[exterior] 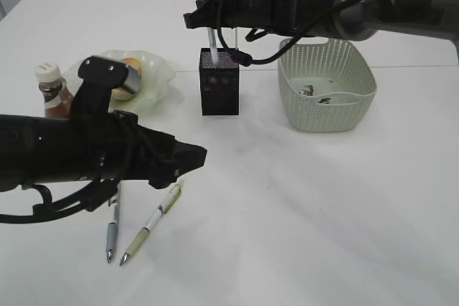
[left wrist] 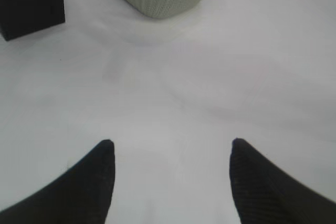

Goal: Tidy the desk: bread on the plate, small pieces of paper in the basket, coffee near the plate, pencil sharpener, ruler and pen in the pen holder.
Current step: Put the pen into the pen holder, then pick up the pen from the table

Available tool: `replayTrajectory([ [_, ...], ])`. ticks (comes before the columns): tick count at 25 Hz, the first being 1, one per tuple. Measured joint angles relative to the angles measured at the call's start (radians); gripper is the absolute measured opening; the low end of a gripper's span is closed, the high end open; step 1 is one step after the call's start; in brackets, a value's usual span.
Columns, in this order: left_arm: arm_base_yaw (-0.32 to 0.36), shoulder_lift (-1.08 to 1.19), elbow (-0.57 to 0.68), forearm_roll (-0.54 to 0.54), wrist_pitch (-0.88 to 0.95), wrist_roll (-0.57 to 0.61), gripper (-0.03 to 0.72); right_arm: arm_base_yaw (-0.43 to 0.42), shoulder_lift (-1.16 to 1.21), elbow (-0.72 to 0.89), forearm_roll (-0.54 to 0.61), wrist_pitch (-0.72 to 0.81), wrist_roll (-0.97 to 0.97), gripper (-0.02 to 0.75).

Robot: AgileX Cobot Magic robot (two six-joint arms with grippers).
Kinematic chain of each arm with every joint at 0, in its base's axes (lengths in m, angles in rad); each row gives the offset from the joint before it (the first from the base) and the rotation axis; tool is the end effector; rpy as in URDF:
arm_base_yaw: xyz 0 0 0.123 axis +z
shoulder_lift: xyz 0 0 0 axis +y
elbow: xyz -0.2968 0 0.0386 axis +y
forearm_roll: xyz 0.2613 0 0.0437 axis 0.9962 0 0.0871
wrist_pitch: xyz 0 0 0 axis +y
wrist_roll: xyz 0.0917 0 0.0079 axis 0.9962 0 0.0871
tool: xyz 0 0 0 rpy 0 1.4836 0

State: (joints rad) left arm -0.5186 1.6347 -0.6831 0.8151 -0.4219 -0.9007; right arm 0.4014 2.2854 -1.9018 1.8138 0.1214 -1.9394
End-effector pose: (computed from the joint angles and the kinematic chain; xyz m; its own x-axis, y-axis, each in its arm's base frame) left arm 0.2634 -0.1818 0.1821 -0.5522 0.1711 -0.8159 0.6246 0.7331 -0.2690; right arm 0.5209 0.2330 0.2405 -0.1802 -0.2098 -0.9610 -0.5186 0.8504 -0.0884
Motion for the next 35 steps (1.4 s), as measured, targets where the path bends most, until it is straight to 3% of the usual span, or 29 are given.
replayTrajectory([
  [11, 0.0, -0.075, -0.037, 0.059, 0.137, 0.0, 0.497, -0.003, 0.0, 0.0, 0.0, 0.0, 0.007, 0.218],
  [17, 0.0, -0.113, -0.037, 0.076, 0.185, 0.0, 0.487, -0.003, -0.01, 0.0, 0.0, -0.012, 0.119, 0.228],
  [22, 0.0, -0.145, -0.039, 0.081, 0.249, 0.0, 0.479, -0.003, -0.052, 0.004, 0.006, -0.128, 0.264, 0.23],
  [30, 0.0, -0.175, -0.067, 0.081, 0.369, 0.0, 0.47, -0.003, -0.13, 0.177, 0.014, -0.173, 0.532, 0.236],
  [35, 0.0, -0.184, -0.116, 0.078, 0.494, 0.0, 0.469, -0.003, -0.214, 0.29, 0.015, -0.102, 0.612, 0.237],
])
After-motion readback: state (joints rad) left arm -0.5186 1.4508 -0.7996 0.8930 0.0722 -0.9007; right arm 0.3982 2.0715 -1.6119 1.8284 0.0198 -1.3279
